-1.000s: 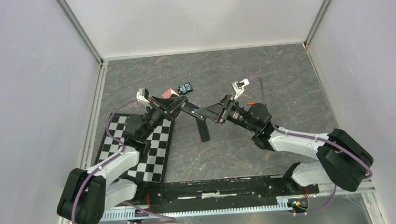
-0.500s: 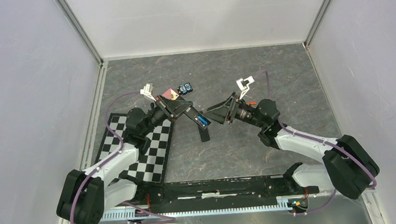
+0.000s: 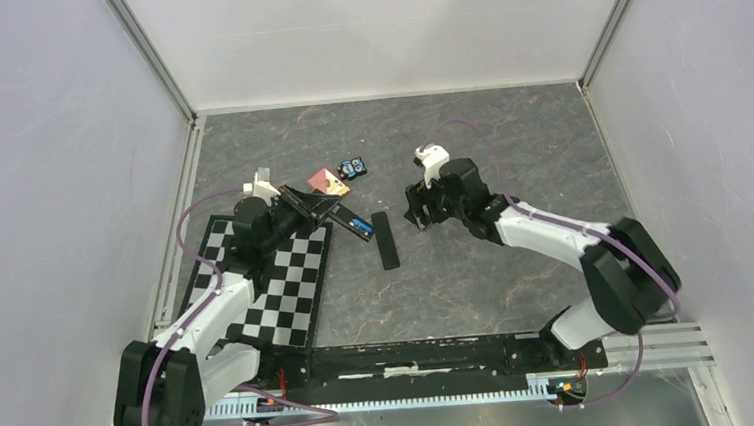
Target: Load the batteries into the remote control
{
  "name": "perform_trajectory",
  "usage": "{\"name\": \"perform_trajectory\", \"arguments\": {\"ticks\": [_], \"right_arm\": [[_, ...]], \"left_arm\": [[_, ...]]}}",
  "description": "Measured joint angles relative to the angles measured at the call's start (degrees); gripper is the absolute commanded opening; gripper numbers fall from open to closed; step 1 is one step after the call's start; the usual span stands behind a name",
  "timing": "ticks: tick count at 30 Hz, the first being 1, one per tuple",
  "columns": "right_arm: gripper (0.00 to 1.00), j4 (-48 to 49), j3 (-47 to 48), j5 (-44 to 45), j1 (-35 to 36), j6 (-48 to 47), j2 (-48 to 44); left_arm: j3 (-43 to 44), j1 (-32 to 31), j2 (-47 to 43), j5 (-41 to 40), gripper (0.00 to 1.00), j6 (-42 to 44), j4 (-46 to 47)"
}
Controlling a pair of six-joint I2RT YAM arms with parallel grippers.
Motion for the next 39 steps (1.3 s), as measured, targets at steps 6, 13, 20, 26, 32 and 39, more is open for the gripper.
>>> {"name": "perform_trajectory", "arguments": {"ticks": [6, 13, 20, 26, 32, 39], "right_arm": [[0.78, -9.92, 2.78, 3.48, 0.00, -10.88, 10.91], [0.78, -14.23, 7.96, 3.87, 0.00, -16.94, 17.66], [0.75, -14.69, 12.44, 4.11, 0.00, -18.27, 21.49], [0.66, -15.65, 14.43, 2.67, -0.35, -18.21, 23.02], [0.58, -17.62, 14.73, -2.84, -2.64, -16.37, 23.30], [0.37, -17.75, 14.84, -5.05, -4.09, -15.85, 23.34]], "left_arm": [[0.00, 0.20, 2.75, 1.57, 0.02, 0.02, 0.31], [0.20, 0.20, 4.13, 2.71, 0.02, 0.07, 1.25], [0.50, 0.20, 5.81, 3.56, 0.02, 0.04, 3.21], [0.55, 0.20, 6.05, 3.63, 0.02, 0.04, 3.39], [0.55, 0.20, 6.05, 3.72, 0.02, 0.07, 3.58], [0.55, 0.20, 6.29, 4.17, 0.02, 0.07, 3.61]]}}
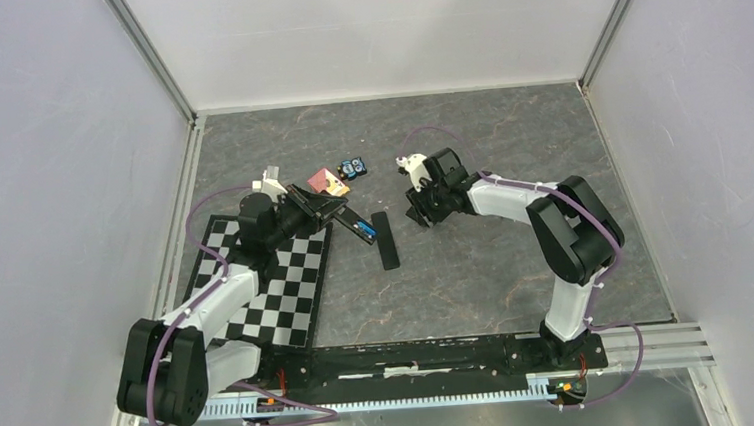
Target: Load the batteries into the remote control
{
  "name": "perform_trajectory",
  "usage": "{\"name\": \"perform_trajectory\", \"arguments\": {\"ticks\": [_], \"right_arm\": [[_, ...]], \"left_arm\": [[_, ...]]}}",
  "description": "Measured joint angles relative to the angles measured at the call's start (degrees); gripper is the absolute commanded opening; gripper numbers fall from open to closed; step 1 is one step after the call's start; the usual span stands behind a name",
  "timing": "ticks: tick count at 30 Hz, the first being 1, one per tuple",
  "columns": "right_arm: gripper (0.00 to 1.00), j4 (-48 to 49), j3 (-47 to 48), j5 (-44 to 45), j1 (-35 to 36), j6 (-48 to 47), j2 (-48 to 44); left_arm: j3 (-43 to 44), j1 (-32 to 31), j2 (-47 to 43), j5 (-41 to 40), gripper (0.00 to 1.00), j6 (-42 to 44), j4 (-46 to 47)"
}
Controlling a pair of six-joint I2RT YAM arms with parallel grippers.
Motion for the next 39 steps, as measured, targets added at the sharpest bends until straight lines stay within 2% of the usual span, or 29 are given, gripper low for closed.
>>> {"name": "perform_trajectory", "arguments": {"ticks": [9, 20, 27, 30, 33, 39], "right_arm": [[0.33, 2.12, -2.19, -0.42, -0.07, 0.09, -1.33], [0.33, 4.76, -14.21, -4.37, -0.02, 1.84, -14.03], [0.33, 11.10, -19.34, -9.01, 0.02, 5.77, -22.73], [0.35, 13.81, -21.18, -10.71, 0.07, 8.66, -25.22], [0.40, 14.10, -20.96, -8.87, 0.50, 10.05, -25.27], [0.61, 15.12, -20.06, -5.14, 1.18, 10.91, -20.74]], "left_arm": [[0.00, 0.00, 1.68, 0.87, 0.02, 0.28, 1.27], [0.72, -3.15, 9.33, 0.87, 0.02, 2.36, 4.87], [0.96, -6.84, 11.87, -0.87, 0.02, 6.69, 7.93], [0.96, -9.49, 12.15, -3.10, 0.02, 9.05, 9.81], [0.96, -11.08, 11.58, -7.50, 0.02, 11.41, 9.90], [0.96, -11.04, 6.03, -17.22, 0.02, 13.99, 4.20]]}}
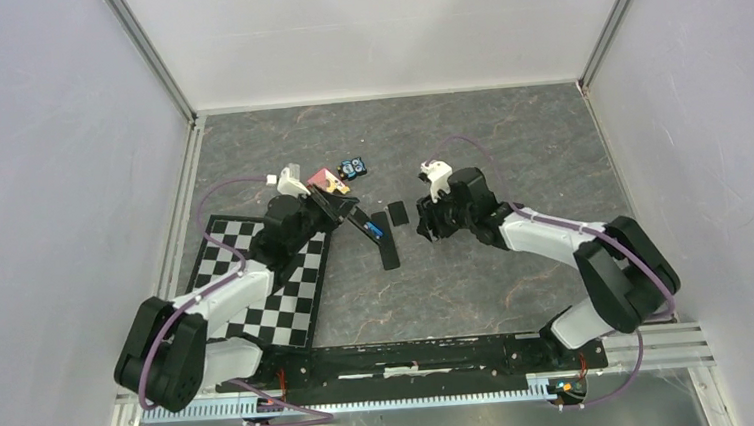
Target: Load the batteries into the remote control
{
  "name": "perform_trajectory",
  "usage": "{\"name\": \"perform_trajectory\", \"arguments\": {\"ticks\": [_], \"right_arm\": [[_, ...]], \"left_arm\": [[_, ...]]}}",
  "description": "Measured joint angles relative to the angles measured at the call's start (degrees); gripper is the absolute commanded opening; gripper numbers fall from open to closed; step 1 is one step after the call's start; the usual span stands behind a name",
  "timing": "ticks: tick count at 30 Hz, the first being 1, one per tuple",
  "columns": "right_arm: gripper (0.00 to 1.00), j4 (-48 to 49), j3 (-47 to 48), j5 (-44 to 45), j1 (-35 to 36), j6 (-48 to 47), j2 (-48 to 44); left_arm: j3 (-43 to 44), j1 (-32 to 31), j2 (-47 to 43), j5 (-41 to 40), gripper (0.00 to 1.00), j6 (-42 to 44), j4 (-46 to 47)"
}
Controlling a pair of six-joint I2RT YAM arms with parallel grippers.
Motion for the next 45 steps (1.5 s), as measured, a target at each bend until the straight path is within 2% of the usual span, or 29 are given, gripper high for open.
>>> {"name": "perform_trajectory", "arguments": {"ticks": [4, 14, 21, 31, 39, 42, 45], "right_arm": [[0.77, 0.52, 3.96, 3.82, 0.76, 2.16, 5.09], [0.81, -1.81, 21.68, 26.69, 10.56, 9.33, 20.81], [0.82, -6.73, 28.96, 35.47, 11.96, 10.19, 28.37], [0.82, -10.49, 33.57, 39.58, 11.82, 10.12, 32.57], [0.77, -11.32, 33.70, 41.66, 10.25, 10.23, 32.65], [0.75, -10.80, 31.80, 41.66, 8.17, 10.16, 31.41], [0.74, -9.75, 26.08, 39.78, 6.32, 9.90, 27.30]], "left_arm": [[0.00, 0.00, -3.08, -3.87, 0.02, 0.76, -2.78], [-1.11, 0.00, -5.09, -6.29, 0.02, 0.81, -7.15], [-1.42, 0.00, -8.59, -6.47, 0.02, 1.27, -9.49], [-1.53, 0.00, -8.98, -6.54, 0.02, 1.64, -9.99], [-1.62, 0.00, -9.11, -6.58, 0.02, 1.68, -10.08], [-1.95, 0.00, -9.64, -6.58, 0.02, 1.68, -10.21], [-2.40, 0.00, -9.90, -6.62, 0.02, 1.70, -10.27]]}}
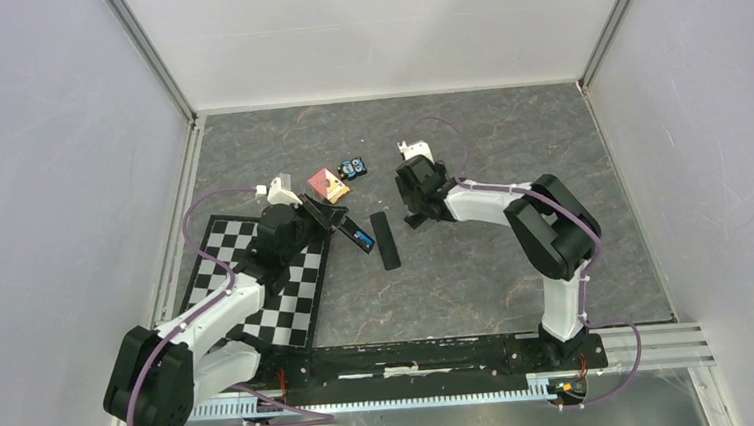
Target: Load the batteries into the remote control
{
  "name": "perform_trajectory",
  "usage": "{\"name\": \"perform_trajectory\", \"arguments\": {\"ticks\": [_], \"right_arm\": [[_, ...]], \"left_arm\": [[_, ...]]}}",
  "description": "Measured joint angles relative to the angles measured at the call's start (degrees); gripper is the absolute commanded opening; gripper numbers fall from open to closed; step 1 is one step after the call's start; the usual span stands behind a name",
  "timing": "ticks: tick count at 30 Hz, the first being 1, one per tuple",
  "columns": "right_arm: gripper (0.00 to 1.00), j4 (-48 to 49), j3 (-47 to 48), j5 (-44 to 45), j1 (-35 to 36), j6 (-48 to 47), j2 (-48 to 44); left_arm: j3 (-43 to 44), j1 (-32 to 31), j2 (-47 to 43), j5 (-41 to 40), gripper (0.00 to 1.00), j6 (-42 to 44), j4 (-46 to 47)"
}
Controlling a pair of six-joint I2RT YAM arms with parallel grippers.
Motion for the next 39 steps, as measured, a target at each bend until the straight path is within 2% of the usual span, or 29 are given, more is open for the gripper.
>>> {"name": "perform_trajectory", "arguments": {"ticks": [11, 19, 26, 30, 34, 39], "right_arm": [[0.70, 2.91, -17.00, -8.17, -0.70, 0.63, -13.27], [0.71, 0.68, -23.47, -15.74, -0.70, 0.13, -20.26], [0.85, -2.89, -24.00, -22.80, -0.70, -5.62, -24.37], [0.87, -2.71, -23.96, -29.97, -0.66, -11.28, -26.69], [0.79, -6.71, -22.38, -33.20, 0.61, -16.11, -24.48], [0.78, -13.11, -18.43, -33.62, 2.95, -20.17, -20.26]], "left_arm": [[-1.38, 0.00, 0.00, 0.20, 0.02, 0.00, 0.00], [-2.16, 0.00, -0.13, 0.20, 0.02, 0.00, 0.04], [-2.86, 0.00, -1.31, 0.15, 0.02, 0.00, -0.09], [-2.86, 0.00, -3.06, 0.13, 0.02, 0.44, -0.74], [-2.86, 0.00, -4.66, -0.63, 0.02, 0.98, -1.88], [-2.86, 0.09, -5.51, -1.40, 0.02, 1.25, -2.95]]}}
